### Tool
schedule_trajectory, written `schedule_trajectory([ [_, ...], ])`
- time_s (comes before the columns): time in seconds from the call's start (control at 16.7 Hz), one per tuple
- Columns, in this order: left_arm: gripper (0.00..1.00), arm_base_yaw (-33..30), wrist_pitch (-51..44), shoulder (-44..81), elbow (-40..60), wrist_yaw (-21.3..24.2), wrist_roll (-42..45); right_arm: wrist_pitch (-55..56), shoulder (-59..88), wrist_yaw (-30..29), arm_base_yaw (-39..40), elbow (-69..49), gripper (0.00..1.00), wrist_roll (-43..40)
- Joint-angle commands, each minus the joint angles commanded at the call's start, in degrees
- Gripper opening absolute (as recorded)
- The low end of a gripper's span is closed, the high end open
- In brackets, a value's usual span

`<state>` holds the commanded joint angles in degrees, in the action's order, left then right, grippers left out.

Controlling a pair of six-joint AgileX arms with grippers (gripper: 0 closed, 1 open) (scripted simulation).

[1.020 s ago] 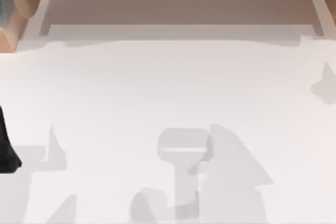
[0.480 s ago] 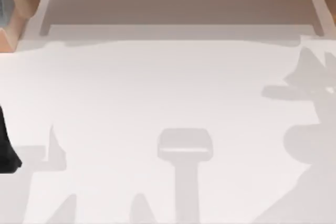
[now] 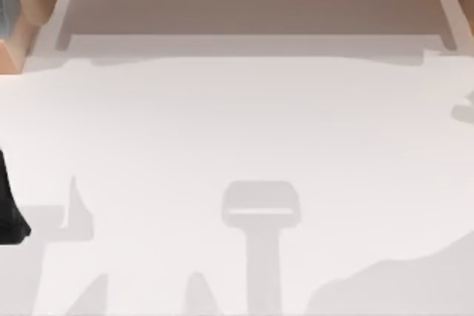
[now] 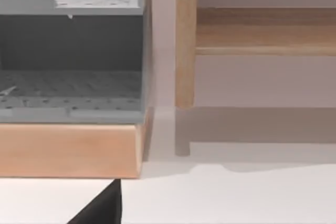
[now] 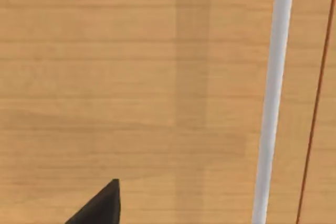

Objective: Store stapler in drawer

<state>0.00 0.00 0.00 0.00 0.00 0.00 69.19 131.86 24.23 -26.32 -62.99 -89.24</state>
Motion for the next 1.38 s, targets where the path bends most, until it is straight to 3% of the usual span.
schedule_trajectory([
  [0.96,1.0,0.0,0.0,0.0,0.0,0.0,0.0,-3.63,2.98,-1.4,1.36,-6.58,1.0,-0.04],
  [1.38,1.0,0.0,0.0,0.0,0.0,0.0,0.0,-3.63,2.98,-1.4,1.36,-6.58,0.47,-0.04],
])
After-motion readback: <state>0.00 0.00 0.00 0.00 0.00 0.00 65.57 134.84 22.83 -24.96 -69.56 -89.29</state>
